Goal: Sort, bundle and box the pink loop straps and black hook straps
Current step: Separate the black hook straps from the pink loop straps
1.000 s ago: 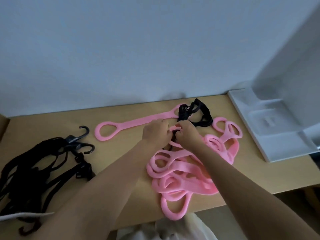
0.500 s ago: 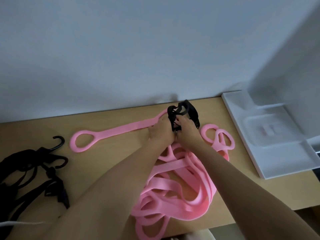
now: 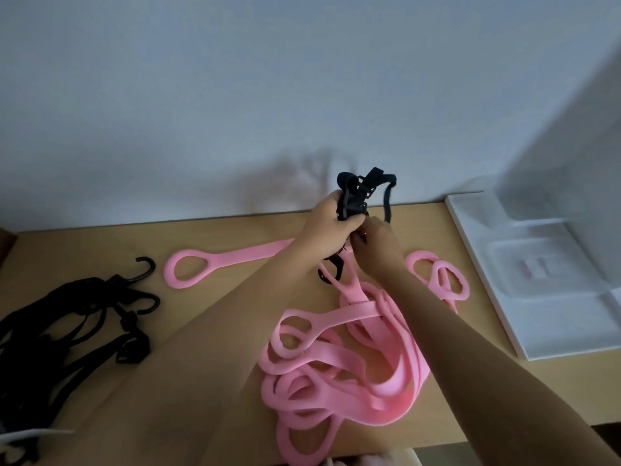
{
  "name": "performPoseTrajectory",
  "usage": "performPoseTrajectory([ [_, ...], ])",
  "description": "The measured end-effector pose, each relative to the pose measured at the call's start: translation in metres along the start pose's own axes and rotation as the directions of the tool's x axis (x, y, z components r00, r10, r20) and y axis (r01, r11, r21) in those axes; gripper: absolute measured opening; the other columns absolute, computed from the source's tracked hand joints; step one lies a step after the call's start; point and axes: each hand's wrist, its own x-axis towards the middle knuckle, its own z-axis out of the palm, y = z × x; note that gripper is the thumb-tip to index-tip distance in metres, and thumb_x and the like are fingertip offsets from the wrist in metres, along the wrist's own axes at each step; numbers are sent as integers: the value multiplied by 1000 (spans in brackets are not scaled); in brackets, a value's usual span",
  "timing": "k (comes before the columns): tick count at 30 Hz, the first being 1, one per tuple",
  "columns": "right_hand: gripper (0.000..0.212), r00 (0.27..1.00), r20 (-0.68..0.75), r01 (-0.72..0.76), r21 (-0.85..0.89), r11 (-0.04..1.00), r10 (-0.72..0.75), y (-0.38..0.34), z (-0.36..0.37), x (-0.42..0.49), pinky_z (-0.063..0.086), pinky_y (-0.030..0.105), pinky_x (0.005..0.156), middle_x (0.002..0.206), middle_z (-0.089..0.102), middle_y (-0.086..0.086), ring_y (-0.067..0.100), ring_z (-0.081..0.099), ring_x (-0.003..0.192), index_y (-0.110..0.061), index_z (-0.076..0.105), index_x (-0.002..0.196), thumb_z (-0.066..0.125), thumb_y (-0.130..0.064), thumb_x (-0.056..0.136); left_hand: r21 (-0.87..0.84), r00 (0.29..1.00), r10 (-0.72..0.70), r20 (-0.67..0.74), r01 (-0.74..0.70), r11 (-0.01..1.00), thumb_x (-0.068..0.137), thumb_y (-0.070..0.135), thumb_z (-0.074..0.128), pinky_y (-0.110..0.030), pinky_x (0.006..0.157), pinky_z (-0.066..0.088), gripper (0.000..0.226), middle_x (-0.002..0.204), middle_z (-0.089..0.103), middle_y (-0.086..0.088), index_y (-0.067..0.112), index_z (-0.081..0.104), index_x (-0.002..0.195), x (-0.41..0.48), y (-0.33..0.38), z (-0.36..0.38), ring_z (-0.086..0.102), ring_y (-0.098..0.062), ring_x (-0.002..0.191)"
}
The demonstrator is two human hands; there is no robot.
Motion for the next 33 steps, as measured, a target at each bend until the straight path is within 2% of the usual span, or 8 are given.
performPoseTrajectory([
  [4, 20, 997, -78, 4, 64, 998, 1, -14, -13, -2, 26, 25, 59, 72, 43, -1, 15, 38, 66, -11, 44, 74, 55, -11, 91, 11, 999, -53, -12, 53, 999, 90, 15, 58, -13, 62, 41, 8, 78, 57, 4, 14, 54, 97, -8, -7, -15, 55, -11, 72],
  [8, 15, 998, -32, -53, 42, 998, 55, -27, -20, -7, 23, 28, 52, 71, 44, 0, 18, 39, 64, -8, 47, 80, 51, -13, 94, -91, 974, -229, 1, 228, 969, 95, 20, 53, -38, 76, 53, 5, 85, 56, -3, 16, 50, 96, -13, -18, -24, 57, -19, 78],
  [14, 22, 971, -122, -176, 209, 962, 204, -35, -4, -33, 43, 29, 72, 106, 41, -2, 16, 48, 85, -8, 49, 111, 53, -10, 89, -355, 956, -293, -32, 263, 897, 99, 18, 44, -38, 79, 56, 7, 78, 57, -5, 18, 50, 96, -15, -20, -25, 59, -22, 85],
  [18, 20, 939, 204, -334, 353, 874, 276, -32, 14, -47, 45, 29, 69, 106, 58, 10, 23, 55, 86, -12, 49, 106, 54, -9, 87, -542, 953, -301, -19, 243, 804, 99, 14, 43, -42, 88, 52, 12, 67, 49, -4, 16, 48, 88, -14, -15, -25, 58, -22, 76],
  [23, 14, 921, 156, -389, 324, 862, 357, -31, 18, -38, 39, 22, 53, 81, 53, 2, 12, 49, 63, -11, 48, 90, 61, -13, 85, -491, 948, -315, -39, 257, 833, 98, 14, 46, -34, 69, 52, 13, 62, 46, -4, 16, 49, 85, -17, -16, -26, 57, -19, 64],
  [27, 20, 849, 305, -482, 113, 869, 431, -28, 28, -38, 36, 22, 50, 71, 48, 1, 15, 47, 60, -15, 45, 76, 59, -24, 86, -365, 929, -326, -175, 246, 898, 92, 10, 50, -25, 51, 39, 13, 61, 44, -2, 17, 49, 81, -19, -25, -33, 46, -13, 50],
  [30, 26, 852, 324, -397, -110, 911, 410, -27, 42, -38, 36, 24, 49, 65, 49, -1, 15, 48, 59, -17, 48, 69, 57, -34, 87, -312, 906, -345, -244, 263, 913, 87, 15, 59, -24, 51, 37, 12, 71, 53, -1, 17, 53, 77, -22, -34, -39, 45, -13, 56],
  [33, 31, 866, 318, -374, -105, 922, 387, -29, 52, -36, 30, 23, 44, 59, 45, -2, 11, 42, 50, -15, 46, 66, 63, -33, 85, -291, 875, -389, -289, 307, 906, 84, 16, 63, -26, 56, 34, 18, 62, 46, 0, 14, 51, 70, -26, -43, -45, 43, -13, 57],
])
